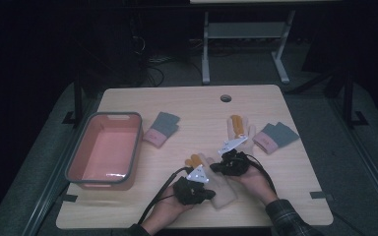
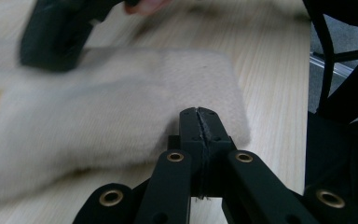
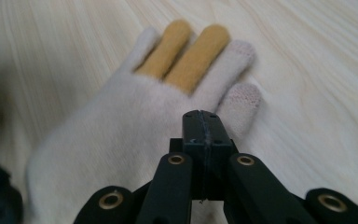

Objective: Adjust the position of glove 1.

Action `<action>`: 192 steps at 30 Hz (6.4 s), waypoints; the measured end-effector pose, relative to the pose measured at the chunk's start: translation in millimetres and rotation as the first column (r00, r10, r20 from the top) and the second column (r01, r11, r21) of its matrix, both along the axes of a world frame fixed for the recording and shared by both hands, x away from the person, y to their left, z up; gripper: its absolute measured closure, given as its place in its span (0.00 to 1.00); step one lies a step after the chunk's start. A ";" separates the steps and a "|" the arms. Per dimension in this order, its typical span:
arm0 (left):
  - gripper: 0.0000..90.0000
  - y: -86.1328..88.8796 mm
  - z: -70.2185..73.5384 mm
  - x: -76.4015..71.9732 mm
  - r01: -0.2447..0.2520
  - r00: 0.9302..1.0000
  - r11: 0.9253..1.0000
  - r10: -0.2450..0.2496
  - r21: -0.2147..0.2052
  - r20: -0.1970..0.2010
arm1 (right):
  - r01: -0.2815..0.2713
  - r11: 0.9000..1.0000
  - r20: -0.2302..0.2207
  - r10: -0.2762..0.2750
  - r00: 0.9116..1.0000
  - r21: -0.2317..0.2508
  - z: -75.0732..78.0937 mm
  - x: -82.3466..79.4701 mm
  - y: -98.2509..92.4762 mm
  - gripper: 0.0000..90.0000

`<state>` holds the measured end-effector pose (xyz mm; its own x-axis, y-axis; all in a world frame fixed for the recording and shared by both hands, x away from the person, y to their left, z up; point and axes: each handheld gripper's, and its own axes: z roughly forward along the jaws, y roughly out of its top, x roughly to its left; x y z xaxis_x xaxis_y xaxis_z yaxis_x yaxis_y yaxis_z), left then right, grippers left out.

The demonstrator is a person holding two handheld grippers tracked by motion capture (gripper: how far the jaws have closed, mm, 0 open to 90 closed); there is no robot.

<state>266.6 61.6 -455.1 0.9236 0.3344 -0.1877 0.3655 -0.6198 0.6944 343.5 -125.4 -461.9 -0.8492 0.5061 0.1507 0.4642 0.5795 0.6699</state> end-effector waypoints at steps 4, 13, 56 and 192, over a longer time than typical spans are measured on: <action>0.98 -8.9 -1.3 -0.1 0.004 1.000 1.000 -0.004 -0.018 0.011 | -0.026 1.000 0.010 0.026 1.000 0.005 0.1 1.0 9.9 1.00; 0.94 9.9 7.6 1.6 -0.018 0.999 1.000 0.019 -0.013 0.041 | 0.001 1.000 0.023 -0.002 1.000 0.031 6.5 1.2 -0.2 0.93; 0.13 102.8 -21.5 7.0 -0.176 0.971 0.983 0.165 0.051 0.175 | 0.363 0.932 0.048 -0.362 0.931 -0.001 42.6 53.8 -79.2 0.80; 0.13 101.2 -22.1 7.9 -0.178 0.970 0.983 0.168 0.039 0.178 | 0.092 0.995 0.043 -0.093 0.995 0.033 71.0 -32.5 9.1 0.74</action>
<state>274.5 162.8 -477.2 0.8677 0.4971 -0.0074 0.3478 -0.5962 0.7236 311.0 -116.2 -390.9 -0.8050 0.5786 0.1310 0.4846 0.5139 0.7079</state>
